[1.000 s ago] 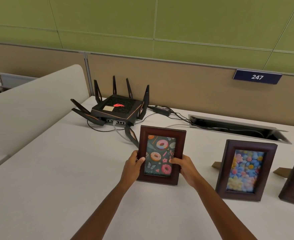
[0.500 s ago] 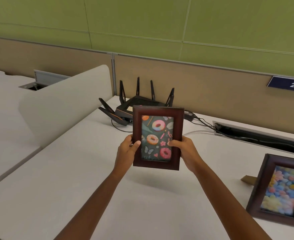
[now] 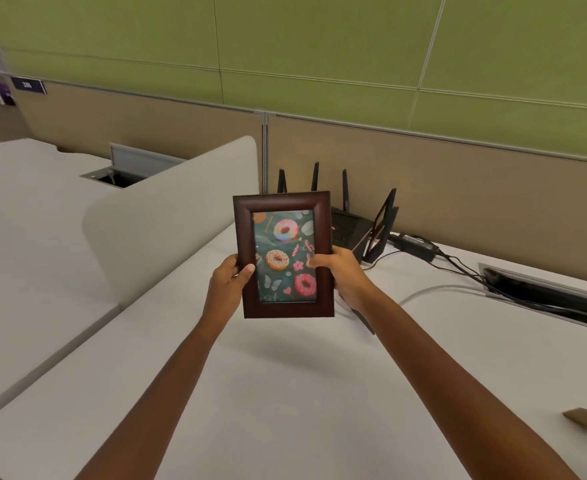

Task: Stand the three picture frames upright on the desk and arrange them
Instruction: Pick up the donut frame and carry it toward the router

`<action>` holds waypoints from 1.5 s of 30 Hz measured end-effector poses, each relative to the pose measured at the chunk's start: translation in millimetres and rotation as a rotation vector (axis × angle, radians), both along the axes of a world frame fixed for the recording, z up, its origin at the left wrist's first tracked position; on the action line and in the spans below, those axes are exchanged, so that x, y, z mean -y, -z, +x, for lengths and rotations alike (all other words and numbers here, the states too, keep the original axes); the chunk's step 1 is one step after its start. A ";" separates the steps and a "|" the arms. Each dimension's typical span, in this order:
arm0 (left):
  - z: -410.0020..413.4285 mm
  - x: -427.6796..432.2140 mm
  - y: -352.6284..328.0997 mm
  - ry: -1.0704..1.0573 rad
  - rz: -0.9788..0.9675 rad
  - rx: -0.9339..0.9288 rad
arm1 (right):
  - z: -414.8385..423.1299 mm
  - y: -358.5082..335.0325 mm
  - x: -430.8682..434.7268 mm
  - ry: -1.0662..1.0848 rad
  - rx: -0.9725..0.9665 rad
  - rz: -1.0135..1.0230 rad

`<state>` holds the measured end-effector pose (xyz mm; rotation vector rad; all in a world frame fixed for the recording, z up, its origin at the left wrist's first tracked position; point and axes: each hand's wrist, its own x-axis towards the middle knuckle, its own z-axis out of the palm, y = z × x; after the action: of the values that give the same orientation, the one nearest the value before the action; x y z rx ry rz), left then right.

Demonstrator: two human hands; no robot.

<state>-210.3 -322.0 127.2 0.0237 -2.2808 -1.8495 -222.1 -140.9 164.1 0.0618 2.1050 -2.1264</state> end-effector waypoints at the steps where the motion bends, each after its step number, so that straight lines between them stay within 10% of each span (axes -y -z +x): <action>1: -5.5 7.1 1.6 -0.011 0.003 0.010 | -7.4 1.4 7.1 -0.005 0.010 0.005; 45: -65.7 63.5 81.2 -0.292 -0.002 0.086 | -95.4 94.5 76.0 -0.214 0.154 0.090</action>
<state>-276.0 -385.5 46.0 0.4199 -2.1939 -1.7241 -317.5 -216.9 69.6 0.0086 2.0184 -1.8447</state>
